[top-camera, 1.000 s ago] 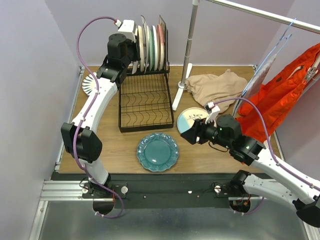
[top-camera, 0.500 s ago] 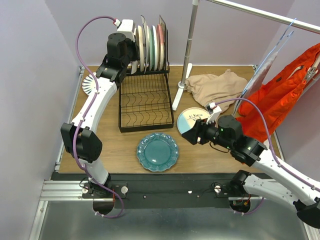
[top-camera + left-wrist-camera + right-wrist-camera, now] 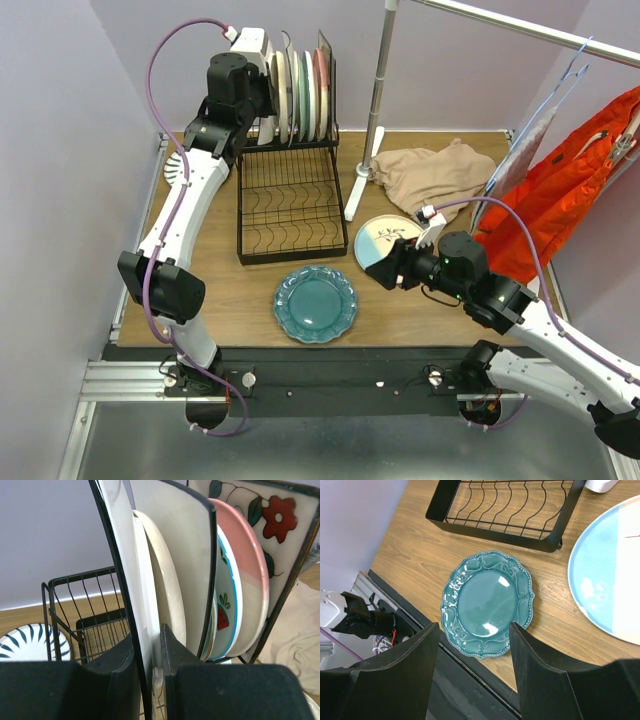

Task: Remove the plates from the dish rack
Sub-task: Unload the plate from the dish rack.

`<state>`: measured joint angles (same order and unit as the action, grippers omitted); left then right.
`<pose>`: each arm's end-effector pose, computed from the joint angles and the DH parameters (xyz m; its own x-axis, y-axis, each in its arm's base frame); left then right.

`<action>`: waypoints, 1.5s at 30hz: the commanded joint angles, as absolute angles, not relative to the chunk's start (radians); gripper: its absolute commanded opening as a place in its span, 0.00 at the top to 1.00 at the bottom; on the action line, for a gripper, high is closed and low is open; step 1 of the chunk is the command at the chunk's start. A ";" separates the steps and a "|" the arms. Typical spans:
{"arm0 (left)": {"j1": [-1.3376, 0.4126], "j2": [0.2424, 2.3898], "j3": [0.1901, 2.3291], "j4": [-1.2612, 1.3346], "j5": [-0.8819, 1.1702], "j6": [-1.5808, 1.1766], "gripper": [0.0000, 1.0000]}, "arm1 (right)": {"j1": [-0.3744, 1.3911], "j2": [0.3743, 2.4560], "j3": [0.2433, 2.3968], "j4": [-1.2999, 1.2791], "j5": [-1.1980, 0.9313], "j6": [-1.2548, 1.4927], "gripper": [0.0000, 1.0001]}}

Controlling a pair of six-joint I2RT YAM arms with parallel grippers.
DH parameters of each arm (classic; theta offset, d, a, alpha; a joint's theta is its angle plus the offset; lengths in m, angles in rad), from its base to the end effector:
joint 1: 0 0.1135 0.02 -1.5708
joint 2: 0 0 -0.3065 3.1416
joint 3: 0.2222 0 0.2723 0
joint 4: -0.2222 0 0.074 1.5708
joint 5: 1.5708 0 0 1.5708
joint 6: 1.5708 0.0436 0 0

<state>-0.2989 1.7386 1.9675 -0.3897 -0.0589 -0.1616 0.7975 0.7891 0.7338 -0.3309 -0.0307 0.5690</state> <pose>0.4138 -0.1248 0.5156 -0.1894 -0.1097 -0.9758 0.2107 0.9660 -0.1495 0.1258 0.1308 0.3320 -0.6177 0.1381 -0.7742 -0.4775 0.7163 0.5089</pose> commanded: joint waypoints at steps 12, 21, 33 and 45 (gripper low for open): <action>-0.291 1.663 2.088 -0.322 -0.092 -0.106 1.00 | 0.801 0.798 0.761 -0.345 -0.006 0.571 0.34; -0.291 1.635 2.095 -0.325 -0.089 -0.109 1.00 | 0.801 0.808 0.762 -0.345 -0.006 0.575 0.34; -0.291 1.569 2.079 -0.311 -0.074 -0.110 1.00 | 0.801 0.818 0.770 -0.344 -0.006 0.577 0.34; -0.291 1.505 2.042 -0.314 -0.074 -0.110 1.00 | 0.802 0.815 0.759 -0.342 -0.006 0.586 0.35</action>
<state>-0.2955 1.5967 2.0212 -0.4664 -0.0525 -0.1371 0.7975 0.8219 0.7368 -0.3393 -0.0303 0.5755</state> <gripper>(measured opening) 0.242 0.656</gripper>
